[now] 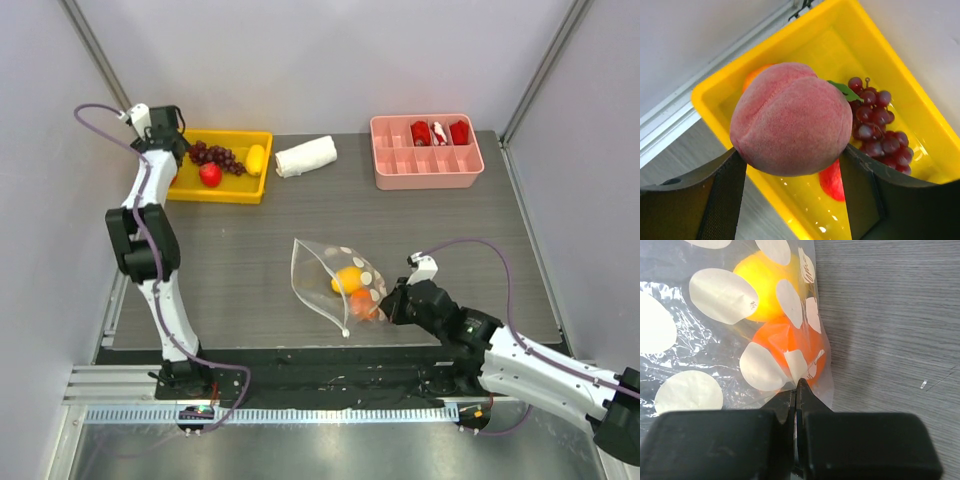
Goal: Open the zip-top bag and remove the fake food
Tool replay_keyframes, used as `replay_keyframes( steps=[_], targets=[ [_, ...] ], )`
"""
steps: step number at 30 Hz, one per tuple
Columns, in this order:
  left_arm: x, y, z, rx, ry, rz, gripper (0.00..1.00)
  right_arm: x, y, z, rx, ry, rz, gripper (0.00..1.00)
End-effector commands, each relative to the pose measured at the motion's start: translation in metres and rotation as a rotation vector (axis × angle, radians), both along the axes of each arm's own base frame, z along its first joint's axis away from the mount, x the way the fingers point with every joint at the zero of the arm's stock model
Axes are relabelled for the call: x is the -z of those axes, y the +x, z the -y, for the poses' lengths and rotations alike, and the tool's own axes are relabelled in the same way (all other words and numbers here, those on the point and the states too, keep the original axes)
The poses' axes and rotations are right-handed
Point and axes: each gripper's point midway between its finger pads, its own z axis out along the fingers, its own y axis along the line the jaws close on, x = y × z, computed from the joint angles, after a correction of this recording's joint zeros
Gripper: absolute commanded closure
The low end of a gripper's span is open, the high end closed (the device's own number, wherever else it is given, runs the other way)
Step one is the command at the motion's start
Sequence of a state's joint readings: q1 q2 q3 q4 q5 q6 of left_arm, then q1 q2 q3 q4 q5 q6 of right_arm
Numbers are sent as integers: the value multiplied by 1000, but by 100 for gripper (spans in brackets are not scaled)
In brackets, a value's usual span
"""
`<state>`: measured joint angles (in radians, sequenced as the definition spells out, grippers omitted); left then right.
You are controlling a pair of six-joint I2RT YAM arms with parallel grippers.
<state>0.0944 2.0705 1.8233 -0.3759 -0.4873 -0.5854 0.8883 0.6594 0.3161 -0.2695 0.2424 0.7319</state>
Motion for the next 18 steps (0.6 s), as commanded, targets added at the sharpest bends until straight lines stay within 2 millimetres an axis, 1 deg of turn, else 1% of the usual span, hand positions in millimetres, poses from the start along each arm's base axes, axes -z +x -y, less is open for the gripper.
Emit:
replay_keyframes(
  steps=[1, 2, 3, 4, 5, 6, 7, 8, 10, 11, 12, 14, 15, 17, 18],
  targets=[
    [33, -7, 13, 17, -166, -198, 100, -25, 9, -12, -3, 56, 44, 99],
    [39, -4, 16, 26, -206, -213, 100, -25, 9, -12, -4, 56, 42, 99],
    [43, -9, 16, 22, -231, -229, 100, -26, 8, -14, -9, 62, 40, 99],
    [45, -7, 18, 27, -260, -219, 100, -26, 8, -14, -9, 63, 41, 99],
    [53, -11, 25, 47, -303, -229, 100, -27, 8, -14, -8, 67, 42, 99],
    [54, -9, 23, 43, -318, -208, 95, -27, 8, -15, -14, 70, 42, 98],
    [56, -9, 24, 40, -340, -198, 89, -28, 7, -15, -16, 74, 41, 99],
    [63, -11, 25, 44, -361, -210, 83, -28, 6, -16, -20, 76, 40, 98],
    [70, -13, 29, 65, -402, -227, 71, -29, 6, -14, -20, 77, 40, 99],
    [72, -14, 30, 69, -402, -238, 63, -30, 5, -14, -22, 81, 40, 99],
    [73, -15, 30, 72, -403, -245, 46, -30, 4, -14, -20, 84, 42, 99],
    [72, -18, 29, 73, -394, -255, 24, -31, 4, -12, -17, 86, 42, 99],
    [68, -21, 29, 71, -389, -252, 7, -32, 3, -12, -17, 88, 44, 99],
    [57, -23, 31, 82, -390, -237, 1, -33, 3, -12, -22, 85, 47, 99],
    [44, -27, 32, 87, -392, -219, 0, -32, 3, -12, -22, 75, 41, 99]
  ],
)
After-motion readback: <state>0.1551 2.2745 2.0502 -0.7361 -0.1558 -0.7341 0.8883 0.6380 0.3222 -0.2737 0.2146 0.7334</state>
